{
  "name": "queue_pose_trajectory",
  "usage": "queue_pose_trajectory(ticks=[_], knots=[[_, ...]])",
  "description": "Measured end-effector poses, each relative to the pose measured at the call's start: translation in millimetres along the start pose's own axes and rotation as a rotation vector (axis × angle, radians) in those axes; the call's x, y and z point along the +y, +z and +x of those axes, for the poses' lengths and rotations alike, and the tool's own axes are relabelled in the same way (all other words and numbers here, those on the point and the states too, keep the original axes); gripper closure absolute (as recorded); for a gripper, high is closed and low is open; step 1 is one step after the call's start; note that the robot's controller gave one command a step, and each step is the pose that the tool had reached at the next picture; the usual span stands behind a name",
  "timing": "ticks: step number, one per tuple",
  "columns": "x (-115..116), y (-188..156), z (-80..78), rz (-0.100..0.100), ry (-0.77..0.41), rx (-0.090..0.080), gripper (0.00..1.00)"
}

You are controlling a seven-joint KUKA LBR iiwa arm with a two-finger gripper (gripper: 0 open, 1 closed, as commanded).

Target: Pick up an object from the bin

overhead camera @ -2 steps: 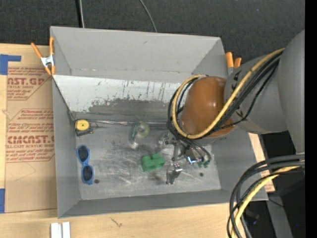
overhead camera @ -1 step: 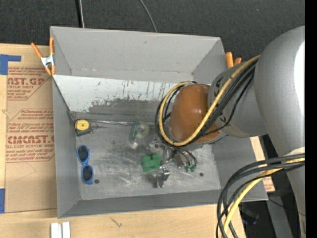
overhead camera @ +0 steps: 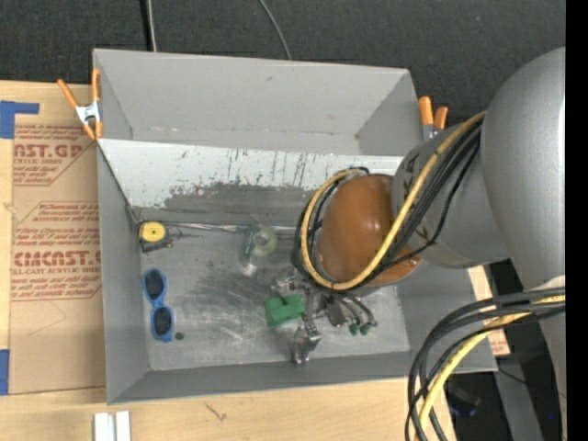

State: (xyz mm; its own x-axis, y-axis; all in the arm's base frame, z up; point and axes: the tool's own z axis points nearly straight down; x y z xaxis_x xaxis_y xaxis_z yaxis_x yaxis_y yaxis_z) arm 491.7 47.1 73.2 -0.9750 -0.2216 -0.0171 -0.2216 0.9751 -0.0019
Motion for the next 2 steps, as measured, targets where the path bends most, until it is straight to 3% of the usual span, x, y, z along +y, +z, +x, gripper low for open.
queue_pose_trajectory(ticks=[1,2], knots=[[0.6,-0.4,1.8,-0.002,-0.002,0.012,1.00],[0.9,-5.6,1.3,-0.002,-0.002,0.017,1.00]])
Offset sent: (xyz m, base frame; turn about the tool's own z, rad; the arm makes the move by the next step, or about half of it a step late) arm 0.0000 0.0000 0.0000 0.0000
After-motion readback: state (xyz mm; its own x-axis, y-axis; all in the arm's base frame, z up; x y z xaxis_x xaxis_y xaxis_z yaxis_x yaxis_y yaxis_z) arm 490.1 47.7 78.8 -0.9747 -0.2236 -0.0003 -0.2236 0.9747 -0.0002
